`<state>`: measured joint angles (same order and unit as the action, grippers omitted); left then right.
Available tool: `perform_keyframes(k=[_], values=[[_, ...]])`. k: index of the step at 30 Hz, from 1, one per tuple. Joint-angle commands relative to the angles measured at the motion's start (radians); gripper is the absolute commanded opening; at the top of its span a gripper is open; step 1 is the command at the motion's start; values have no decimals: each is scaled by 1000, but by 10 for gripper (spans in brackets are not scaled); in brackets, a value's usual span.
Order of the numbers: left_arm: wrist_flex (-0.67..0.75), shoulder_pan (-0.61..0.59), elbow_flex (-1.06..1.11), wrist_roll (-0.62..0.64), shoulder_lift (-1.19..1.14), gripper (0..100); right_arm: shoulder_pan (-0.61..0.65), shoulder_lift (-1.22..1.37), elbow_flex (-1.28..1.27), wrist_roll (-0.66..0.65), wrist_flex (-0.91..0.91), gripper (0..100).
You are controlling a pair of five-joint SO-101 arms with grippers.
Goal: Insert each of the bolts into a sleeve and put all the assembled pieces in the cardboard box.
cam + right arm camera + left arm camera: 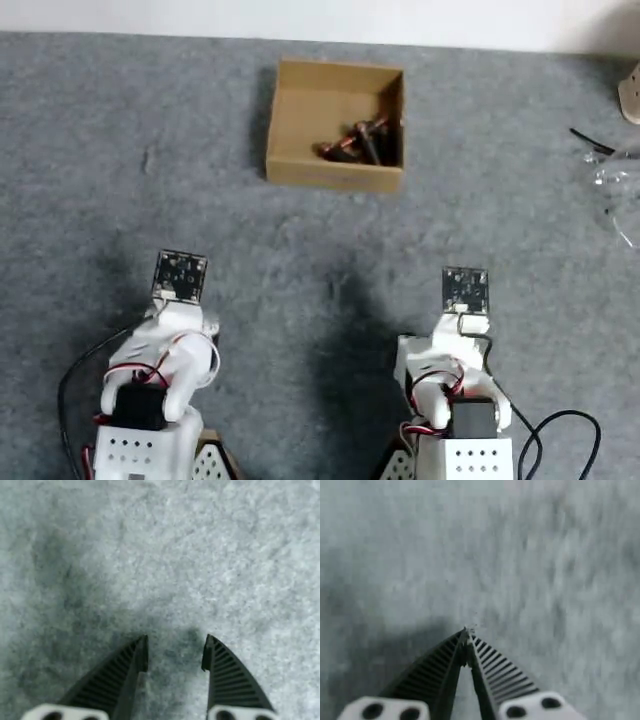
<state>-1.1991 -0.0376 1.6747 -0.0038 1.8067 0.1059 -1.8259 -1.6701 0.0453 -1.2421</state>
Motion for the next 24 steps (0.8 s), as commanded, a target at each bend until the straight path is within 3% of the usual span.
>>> perform_keyframes(k=[1,6,12,24], values=[[-77,-64,21,-3,10,5,-12,-12,-147,11,-5,160],[-77,-102,19,0,10,5,-12,-12,-147,11,-5,160],[-83,-16,19,-3,10,5,-12,-12,-147,11,-5,160],[-63,-76,19,-3,10,5,-12,-12,-147,11,-5,160]])
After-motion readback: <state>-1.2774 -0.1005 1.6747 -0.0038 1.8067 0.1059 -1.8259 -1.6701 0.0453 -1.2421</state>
